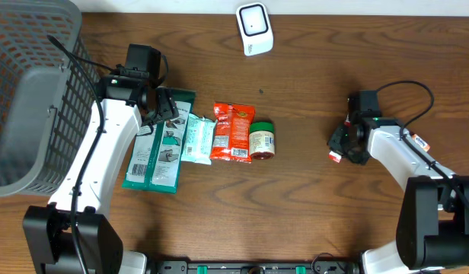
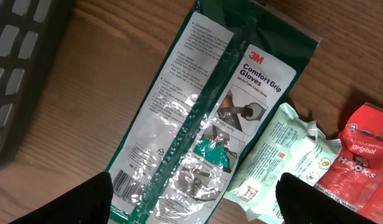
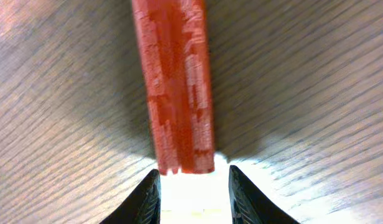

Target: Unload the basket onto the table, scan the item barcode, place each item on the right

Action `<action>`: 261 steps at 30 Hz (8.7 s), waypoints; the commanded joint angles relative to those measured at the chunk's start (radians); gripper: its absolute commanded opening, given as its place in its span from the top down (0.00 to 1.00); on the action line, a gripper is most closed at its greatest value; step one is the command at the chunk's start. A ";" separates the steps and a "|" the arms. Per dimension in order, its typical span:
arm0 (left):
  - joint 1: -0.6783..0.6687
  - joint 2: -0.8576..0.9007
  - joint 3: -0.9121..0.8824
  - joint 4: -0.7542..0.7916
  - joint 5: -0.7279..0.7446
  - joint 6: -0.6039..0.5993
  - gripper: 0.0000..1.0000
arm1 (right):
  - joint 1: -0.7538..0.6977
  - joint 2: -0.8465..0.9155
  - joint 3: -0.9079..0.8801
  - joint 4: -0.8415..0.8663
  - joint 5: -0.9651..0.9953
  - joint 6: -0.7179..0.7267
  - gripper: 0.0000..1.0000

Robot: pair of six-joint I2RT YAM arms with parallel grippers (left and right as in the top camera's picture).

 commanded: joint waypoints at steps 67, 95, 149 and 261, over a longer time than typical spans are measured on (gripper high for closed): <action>0.000 0.002 -0.003 -0.003 -0.006 0.006 0.16 | 0.380 0.145 0.090 -0.188 1.062 -0.364 0.99; 0.000 0.002 -0.003 -0.003 -0.006 0.006 0.16 | 0.318 0.329 0.090 -0.198 1.007 -0.431 0.99; 0.000 0.002 -0.003 -0.003 -0.006 0.006 0.16 | 0.360 0.331 0.090 -0.096 1.070 -0.258 0.99; 0.000 0.002 -0.003 -0.003 -0.006 0.006 0.16 | 0.007 0.014 0.233 -0.107 -0.517 -0.433 0.82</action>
